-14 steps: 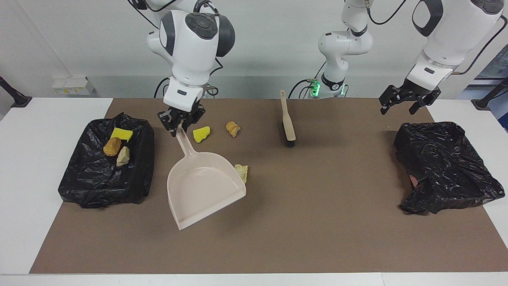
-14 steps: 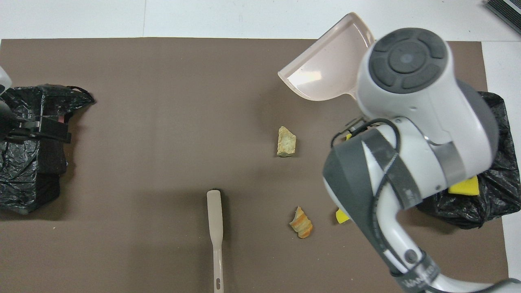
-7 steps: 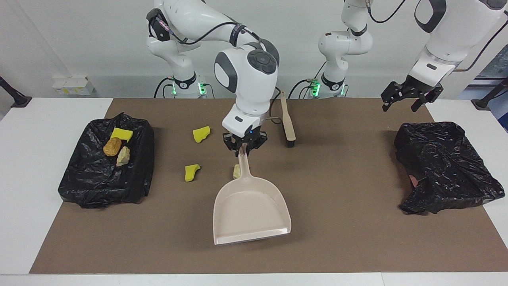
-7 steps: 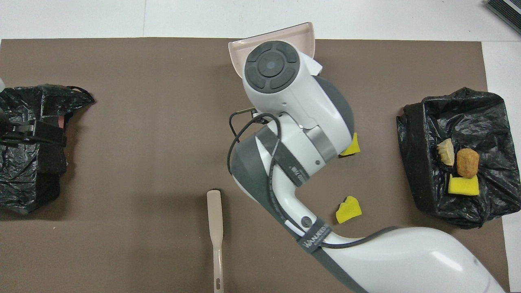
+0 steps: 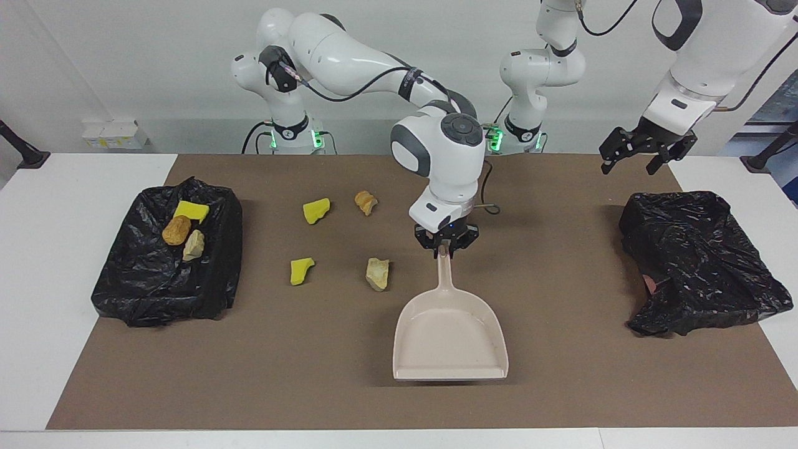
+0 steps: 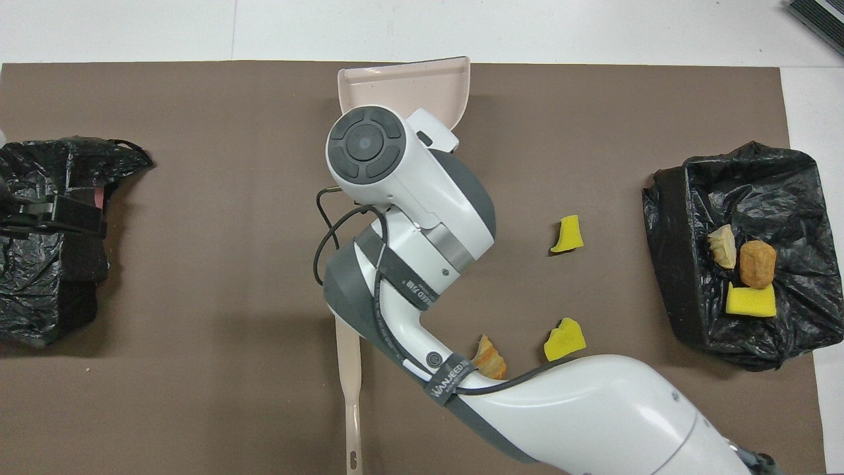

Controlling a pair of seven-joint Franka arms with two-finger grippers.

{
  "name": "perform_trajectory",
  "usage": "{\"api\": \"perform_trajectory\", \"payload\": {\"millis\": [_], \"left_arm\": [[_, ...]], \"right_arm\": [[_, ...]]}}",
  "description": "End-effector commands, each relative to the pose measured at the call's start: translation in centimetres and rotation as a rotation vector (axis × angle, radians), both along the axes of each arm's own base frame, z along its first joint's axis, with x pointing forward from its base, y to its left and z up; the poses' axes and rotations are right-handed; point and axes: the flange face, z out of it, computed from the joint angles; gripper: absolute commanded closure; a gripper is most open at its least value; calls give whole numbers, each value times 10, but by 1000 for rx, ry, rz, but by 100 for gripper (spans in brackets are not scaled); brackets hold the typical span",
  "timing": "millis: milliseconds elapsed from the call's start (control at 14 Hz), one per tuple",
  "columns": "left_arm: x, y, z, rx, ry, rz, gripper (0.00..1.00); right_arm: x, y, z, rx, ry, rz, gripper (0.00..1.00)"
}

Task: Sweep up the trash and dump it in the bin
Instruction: 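Bring the emptied dustpan back to the table center with the right gripper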

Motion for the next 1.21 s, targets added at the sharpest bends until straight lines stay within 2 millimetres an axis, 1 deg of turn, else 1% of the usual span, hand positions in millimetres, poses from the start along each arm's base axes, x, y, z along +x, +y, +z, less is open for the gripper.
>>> {"api": "perform_trajectory", "payload": {"millis": [0,71,143,357,429,500,571,643,714,786,857,929,1000,1071,1143], "left_arm": [[-13,-2,2,18,18,-21,0],[-16,-3,-2,18,28,-35,0],[-17,-6,-9,19,42,-52,0],[-27,-6,-13,18,54,-60,0],[-28,-6,-14,18,53,-60,0],[-29,-6,-16,19,56,-60,0],[-29,-5,-16,18,53,-58,0],[-29,-5,-16,18,54,-58,0],[-29,-6,-16,18,50,-58,0],[-28,-6,-16,18,48,-56,0],[-27,-7,-17,18,47,-56,0],[-24,-10,-22,19,53,-62,0],[-22,-13,-22,18,36,-61,0],[-18,-17,-25,13,27,-62,0],[-17,-32,-28,13,18,-87,0]], "right_arm": [[1,16,-10,61,9,-29,100],[-6,30,-23,66,10,-12,100],[-8,36,-38,63,19,-4,100],[-14,40,-44,69,60,0,100],[-19,41,-53,59,78,2,94],[-22,43,-56,51,88,7,84],[-25,41,-58,27,112,8,73],[-27,41,-50,23,115,9,54],[-28,38,-40,22,112,7,47],[-32,36,-28,14,115,8,42],[-38,40,-15,19,114,12,40],[-45,41,3,28,108,20,36],[-64,43,15,17,137,34,35],[-79,41,20,0,155,40,33],[-95,38,23,-25,166,51,30]]}}
